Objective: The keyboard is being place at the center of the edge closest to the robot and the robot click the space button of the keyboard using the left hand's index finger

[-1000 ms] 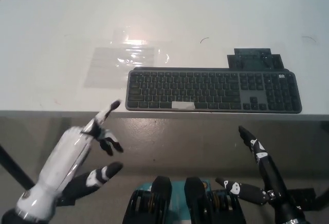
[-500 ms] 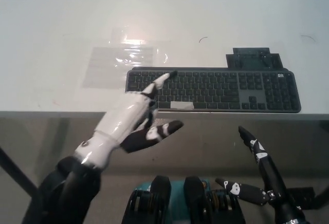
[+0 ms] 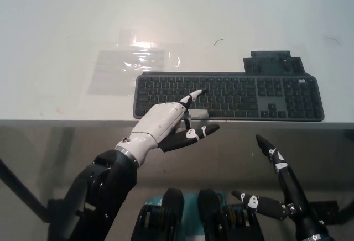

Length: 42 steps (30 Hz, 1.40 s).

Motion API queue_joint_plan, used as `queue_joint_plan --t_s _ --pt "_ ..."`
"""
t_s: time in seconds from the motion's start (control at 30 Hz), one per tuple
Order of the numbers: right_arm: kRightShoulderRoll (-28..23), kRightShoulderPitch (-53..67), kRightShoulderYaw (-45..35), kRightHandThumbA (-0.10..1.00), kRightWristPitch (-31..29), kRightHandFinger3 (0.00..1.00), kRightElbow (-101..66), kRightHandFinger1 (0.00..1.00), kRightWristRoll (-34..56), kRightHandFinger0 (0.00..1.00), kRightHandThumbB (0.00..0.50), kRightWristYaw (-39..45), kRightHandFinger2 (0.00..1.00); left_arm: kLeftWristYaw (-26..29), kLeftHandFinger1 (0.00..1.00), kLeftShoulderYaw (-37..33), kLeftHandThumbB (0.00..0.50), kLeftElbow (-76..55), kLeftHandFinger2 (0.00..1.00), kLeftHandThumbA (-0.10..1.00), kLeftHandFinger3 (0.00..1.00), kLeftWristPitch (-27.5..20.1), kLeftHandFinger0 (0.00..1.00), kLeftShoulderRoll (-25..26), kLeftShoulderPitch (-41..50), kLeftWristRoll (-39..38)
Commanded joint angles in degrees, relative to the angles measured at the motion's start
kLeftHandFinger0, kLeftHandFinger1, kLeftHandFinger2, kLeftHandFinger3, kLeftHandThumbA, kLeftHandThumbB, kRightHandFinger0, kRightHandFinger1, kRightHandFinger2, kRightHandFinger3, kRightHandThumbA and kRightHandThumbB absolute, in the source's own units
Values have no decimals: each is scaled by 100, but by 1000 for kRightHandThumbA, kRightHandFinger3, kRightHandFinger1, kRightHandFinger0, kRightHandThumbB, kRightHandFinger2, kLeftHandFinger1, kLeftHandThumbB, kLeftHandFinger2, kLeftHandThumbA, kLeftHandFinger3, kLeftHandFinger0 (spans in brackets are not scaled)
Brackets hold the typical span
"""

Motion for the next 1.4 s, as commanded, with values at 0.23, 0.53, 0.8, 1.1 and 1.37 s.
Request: queue_joint_plan --t_s 0.23,0.53,0.8,1.1,1.37 --pt "-27 -172 -48 1000 -156 1000 -200 1000 -9 1000 431 0 1000 160 108 -60 370 310 328 1000 1000 111 0 -46 -326 247" --pt "-36 -179 -44 1000 -228 1000 -160 1000 -9 1000 416 -3 1000 78 156 -55 361 338 365 1000 1000 119 0 -39 -310 191" --pt "-33 -201 -41 1000 -220 1000 -155 1000 -17 1000 413 -4 1000 -51 227 -7 362 533 425 1000 1000 159 12 -11 -350 31" --pt "-42 -200 -42 1000 -181 1000 -197 1000 -23 1000 417 5 1000 173 258 44 350 1205 429 1000 1000 7 31 -5 -518 1" --pt "-51 -236 -46 1000 -173 1000 -209 1000 -55 1000 408 -7 1000 329 299 43 388 1902 452 1000 1000 -47 63 -13 -684 2"
